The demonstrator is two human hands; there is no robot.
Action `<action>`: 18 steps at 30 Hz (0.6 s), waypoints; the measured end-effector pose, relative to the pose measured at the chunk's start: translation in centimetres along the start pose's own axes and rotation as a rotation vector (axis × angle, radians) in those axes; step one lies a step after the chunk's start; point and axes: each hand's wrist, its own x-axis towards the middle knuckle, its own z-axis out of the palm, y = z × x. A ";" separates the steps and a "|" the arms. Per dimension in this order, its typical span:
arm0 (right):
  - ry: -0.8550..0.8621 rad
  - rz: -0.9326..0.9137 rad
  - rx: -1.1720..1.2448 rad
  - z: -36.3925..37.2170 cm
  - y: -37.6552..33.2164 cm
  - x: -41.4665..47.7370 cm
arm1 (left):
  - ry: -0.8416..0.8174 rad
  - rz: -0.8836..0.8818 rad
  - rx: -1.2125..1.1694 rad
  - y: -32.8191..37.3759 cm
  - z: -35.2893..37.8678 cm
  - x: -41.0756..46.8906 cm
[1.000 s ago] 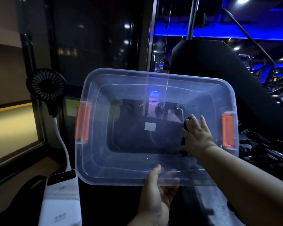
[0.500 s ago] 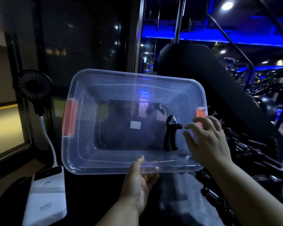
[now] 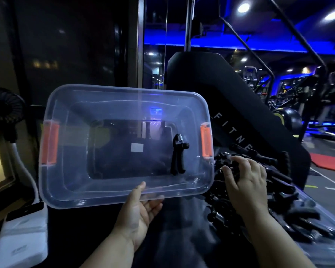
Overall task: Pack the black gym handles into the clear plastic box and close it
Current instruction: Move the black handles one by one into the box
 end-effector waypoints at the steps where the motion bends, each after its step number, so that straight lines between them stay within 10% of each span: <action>1: 0.002 0.015 0.004 -0.1 0.0 0.1 | -0.004 0.001 0.003 0.0 0.0 0.0; 18: -0.188 0.167 -0.311 -1.9 3.1 7.5 | -0.054 0.000 0.012 -0.4 -0.2 0.6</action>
